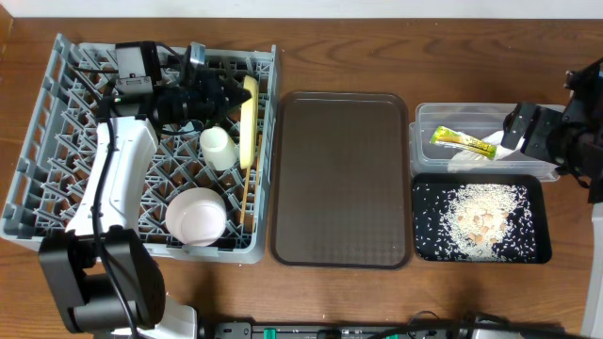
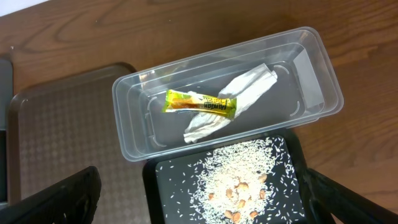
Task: Sort waste into correct bins and load items into the dishwasher
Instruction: 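Lift the yellow plate and carry it over the dish rack, then stand the yellow plate upright in the rack slots and release it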
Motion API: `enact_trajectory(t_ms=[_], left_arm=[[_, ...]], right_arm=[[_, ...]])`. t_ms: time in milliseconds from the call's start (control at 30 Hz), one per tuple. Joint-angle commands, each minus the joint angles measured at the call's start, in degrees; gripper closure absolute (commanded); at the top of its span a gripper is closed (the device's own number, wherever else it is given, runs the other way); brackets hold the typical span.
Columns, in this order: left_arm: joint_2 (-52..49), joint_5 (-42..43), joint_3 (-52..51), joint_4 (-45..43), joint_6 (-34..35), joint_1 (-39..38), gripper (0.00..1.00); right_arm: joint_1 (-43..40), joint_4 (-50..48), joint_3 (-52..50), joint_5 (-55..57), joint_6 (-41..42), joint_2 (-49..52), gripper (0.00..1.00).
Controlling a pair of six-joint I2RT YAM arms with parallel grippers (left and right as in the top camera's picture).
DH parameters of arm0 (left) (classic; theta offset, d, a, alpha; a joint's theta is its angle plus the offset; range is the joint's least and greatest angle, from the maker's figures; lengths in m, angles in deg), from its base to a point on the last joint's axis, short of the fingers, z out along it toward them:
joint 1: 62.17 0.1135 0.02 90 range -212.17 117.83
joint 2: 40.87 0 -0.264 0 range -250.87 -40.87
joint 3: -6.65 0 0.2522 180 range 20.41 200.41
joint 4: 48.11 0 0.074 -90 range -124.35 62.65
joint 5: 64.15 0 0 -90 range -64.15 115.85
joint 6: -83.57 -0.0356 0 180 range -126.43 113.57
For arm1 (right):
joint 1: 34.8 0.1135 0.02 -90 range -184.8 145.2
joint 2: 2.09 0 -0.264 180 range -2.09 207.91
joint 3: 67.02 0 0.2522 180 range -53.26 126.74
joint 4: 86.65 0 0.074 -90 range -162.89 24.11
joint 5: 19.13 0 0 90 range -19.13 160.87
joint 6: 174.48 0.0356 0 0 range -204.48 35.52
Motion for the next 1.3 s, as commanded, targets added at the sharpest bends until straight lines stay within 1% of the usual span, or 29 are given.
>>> enact_trajectory(t_ms=[0, 33, 133, 200, 267, 400, 467, 533, 700, 800, 867, 933, 1033, 1267], left_arm=[[-0.44, -5.92, 0.04, -0.07, -0.37, 0.96, 0.83], [-0.44, -6.05, 0.04, -0.07, -0.42, 1.16, 0.66], [-0.44, -5.92, 0.04, 0.02, -0.52, 1.36, 0.37], [-0.2, -5.77, 0.04, 0.11, -0.52, 1.33, 0.25], [0.48, -5.77, 0.04, 0.33, -0.52, 1.36, 0.19], [3.61, -6.21, 0.04, 0.28, -0.55, 1.36, 0.14], [6.08, -8.39, 0.04, 0.35, -0.96, 1.36, 0.13], [8.96, -11.63, 0.04, 0.85, -2.91, 1.36, 0.12], [17.25, -28.11, 0.04, 8.59, -7.15, 1.33, 0.1], [21.64, -38.4, 0.04, 14.62, -7.5, 1.29, 0.1], [23.58, -42.34, 0.04, 17.84, -7.48, 1.29, 0.09], [24.72, -43.74, 0.04, 20.33, -7.48, 1.29, 0.09], [25.14, -43.71, 0.04, 22.25, -7.48, 1.29, 0.09], [24.83, -43.71, 0.04, 22.62, -7.48, 1.29, 0.08]], right_arm=[[-0.2, 0.07, 0.61, -0.22, 0.79, 0.0, 0.01], [-0.2, 0.07, 0.61, -0.22, 0.79, 0.0, 0.01], [-0.2, 0.07, 0.61, -0.22, 0.79, 0.0, 0.01], [-0.2, 0.07, 0.61, -0.22, 0.79, 0.0, 0.01], [-0.2, 0.07, 0.61, -0.22, 0.79, 0.0, 0.01], [-0.2, 0.07, 0.61, -0.22, 0.79, 0.0, 0.01], [-0.2, 0.07, 0.61, -0.22, 0.79, 0.0, 0.01], [-0.2, 0.07, 0.61, -0.22, 0.79, 0.0, 0.01], [-0.2, 0.07, 0.61, -0.22, 0.79, 0.0, 0.01], [-0.2, 0.07, 0.61, -0.22, 0.79, 0.0, 0.01], [-0.2, 0.07, 0.61, -0.22, 0.79, 0.0, 0.01], [-0.2, 0.07, 0.61, -0.24, 0.79, 0.0, 0.01], [-0.2, 0.07, 0.61, -0.22, 0.79, 0.0, 0.01], [-0.2, 0.07, 0.61, -0.22, 0.79, 0.0, 0.01]])
